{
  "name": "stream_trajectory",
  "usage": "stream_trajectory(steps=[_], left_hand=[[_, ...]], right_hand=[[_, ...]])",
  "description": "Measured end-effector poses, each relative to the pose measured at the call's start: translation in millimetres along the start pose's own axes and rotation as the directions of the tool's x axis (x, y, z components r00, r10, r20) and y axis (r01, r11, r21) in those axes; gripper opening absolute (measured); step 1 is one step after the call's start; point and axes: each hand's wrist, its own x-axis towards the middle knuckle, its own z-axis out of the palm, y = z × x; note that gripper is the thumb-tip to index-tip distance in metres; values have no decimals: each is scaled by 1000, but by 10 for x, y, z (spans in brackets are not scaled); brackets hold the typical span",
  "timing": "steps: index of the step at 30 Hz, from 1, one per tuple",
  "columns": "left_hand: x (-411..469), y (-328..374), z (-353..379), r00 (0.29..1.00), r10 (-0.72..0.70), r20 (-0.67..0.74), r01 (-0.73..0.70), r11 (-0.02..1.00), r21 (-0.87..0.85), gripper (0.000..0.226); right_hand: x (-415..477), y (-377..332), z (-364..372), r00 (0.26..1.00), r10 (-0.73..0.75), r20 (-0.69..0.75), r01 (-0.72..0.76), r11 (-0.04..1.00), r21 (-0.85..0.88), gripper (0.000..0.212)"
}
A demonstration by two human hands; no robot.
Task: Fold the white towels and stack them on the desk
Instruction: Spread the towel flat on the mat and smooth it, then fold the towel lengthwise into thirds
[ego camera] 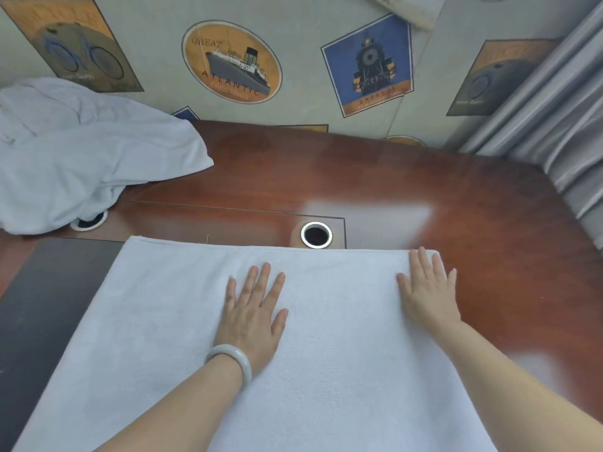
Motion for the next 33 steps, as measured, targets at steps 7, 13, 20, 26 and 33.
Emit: stream_trajectory(steps=[7, 13, 20, 26, 33], left_hand=[[-13, 9, -55, 999, -16, 48, 16, 1000, 5, 63], [43, -672, -151, 989, 76, 129, -85, 994, 67, 62], [-113, -1586, -388, 956, -249, 156, 250, 968, 14, 69], [-872, -717, -183, 970, 236, 61, -237, 971, 7, 59], [-871, -569, -113, 996, -40, 76, 38, 999, 27, 58]], right_hand=[[-603, -229, 253, 999, -43, -26, 42, 998, -49, 71], [-575, -246, 252, 999, -10, -32, 9, 999, -41, 66], [-574, -253, 185, 1000, -10, 23, 11, 998, -59, 65], [-1142, -309, 226, 960, -272, -60, 269, 961, -57, 59], [-2108, 618, 378, 993, 99, -67, -89, 985, 146, 56]])
